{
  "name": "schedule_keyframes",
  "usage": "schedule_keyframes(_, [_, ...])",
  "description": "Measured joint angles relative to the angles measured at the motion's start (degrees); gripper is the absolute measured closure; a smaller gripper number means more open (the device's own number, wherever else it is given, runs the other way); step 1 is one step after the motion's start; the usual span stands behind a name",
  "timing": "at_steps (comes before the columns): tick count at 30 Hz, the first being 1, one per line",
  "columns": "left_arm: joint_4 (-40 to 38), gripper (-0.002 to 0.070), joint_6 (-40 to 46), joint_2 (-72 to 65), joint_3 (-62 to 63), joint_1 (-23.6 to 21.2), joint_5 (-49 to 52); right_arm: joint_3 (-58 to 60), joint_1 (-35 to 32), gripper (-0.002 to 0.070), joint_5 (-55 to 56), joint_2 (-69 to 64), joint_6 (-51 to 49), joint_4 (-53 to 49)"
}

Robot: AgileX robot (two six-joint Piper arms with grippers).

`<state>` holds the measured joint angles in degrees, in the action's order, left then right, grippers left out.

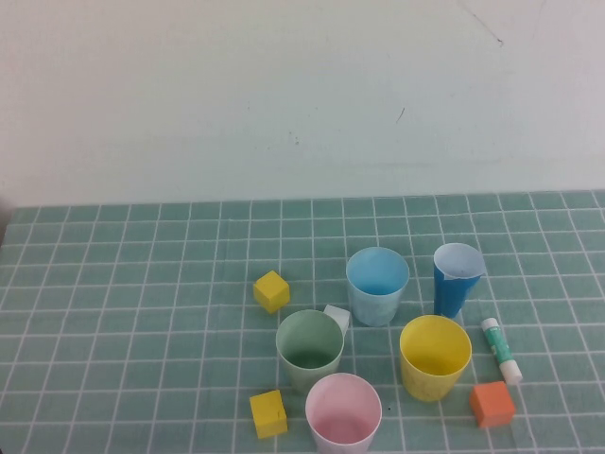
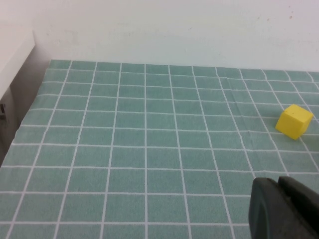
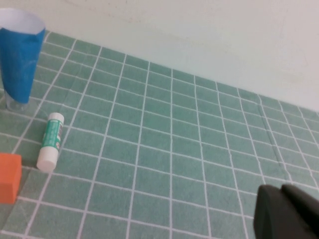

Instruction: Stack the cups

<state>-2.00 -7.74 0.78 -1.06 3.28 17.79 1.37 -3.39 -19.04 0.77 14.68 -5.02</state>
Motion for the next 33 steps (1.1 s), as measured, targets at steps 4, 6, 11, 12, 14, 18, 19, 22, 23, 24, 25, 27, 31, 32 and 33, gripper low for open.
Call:
schedule_keyframes(4, [0.0,0.0677,0.0,0.0,0.0,0.0,0.0,0.0,0.0,0.0678,0.0,0.0,0.0,0.0])
schedule_keyframes(6, [0.0,0.0677,0.0,0.0,0.0,0.0,0.0,0.0,0.0,0.0678,0.0,0.0,0.1,0.0])
schedule_keyframes(11, [0.0,0.0677,0.0,0.0,0.0,0.0,0.0,0.0,0.0,0.0678,0.0,0.0,0.1,0.0])
schedule_keyframes(12, [0.0,0.0677,0.0,0.0,0.0,0.0,0.0,0.0,0.0,0.0678,0.0,0.0,0.1,0.0])
schedule_keyframes(14, [0.0,0.0677,0.0,0.0,0.0,0.0,0.0,0.0,0.0,0.0678,0.0,0.0,0.1,0.0])
schedule_keyframes(18, [0.0,0.0677,0.0,0.0,0.0,0.0,0.0,0.0,0.0,0.0678,0.0,0.0,0.1,0.0])
schedule_keyframes(19, [0.0,0.0677,0.0,0.0,0.0,0.0,0.0,0.0,0.0,0.0678,0.0,0.0,0.1,0.0])
schedule_keyframes(22, [0.0,0.0677,0.0,0.0,0.0,0.0,0.0,0.0,0.0,0.0678,0.0,0.0,0.1,0.0])
schedule_keyframes(23, [0.0,0.0677,0.0,0.0,0.0,0.0,0.0,0.0,0.0,0.0678,0.0,0.0,0.1,-0.03])
schedule_keyframes(24, [0.0,0.0677,0.0,0.0,0.0,0.0,0.0,0.0,0.0,0.0678,0.0,0.0,0.1,-0.03])
schedule_keyframes(25, [0.0,0.0677,0.0,0.0,0.0,0.0,0.0,0.0,0.0,0.0678,-0.1,0.0,0.1,-0.03])
schedule_keyframes(27, [0.0,0.0677,0.0,0.0,0.0,0.0,0.0,0.0,0.0,0.0678,-0.1,0.0,0.1,-0.13])
schedule_keyframes(31, [0.0,0.0677,-0.13,0.0,0.0,0.0,0.0,0.0,0.0,0.0678,-0.1,0.0,0.5,-0.63])
schedule_keyframes(32, [0.0,0.0677,-0.13,0.0,0.0,0.0,0.0,0.0,0.0,0.0678,-0.1,0.0,0.71,-0.94])
schedule_keyframes(33, [0.0,0.0677,-0.13,0.0,0.0,0.0,0.0,0.0,0.0,0.0678,-0.1,0.0,0.83,-1.03])
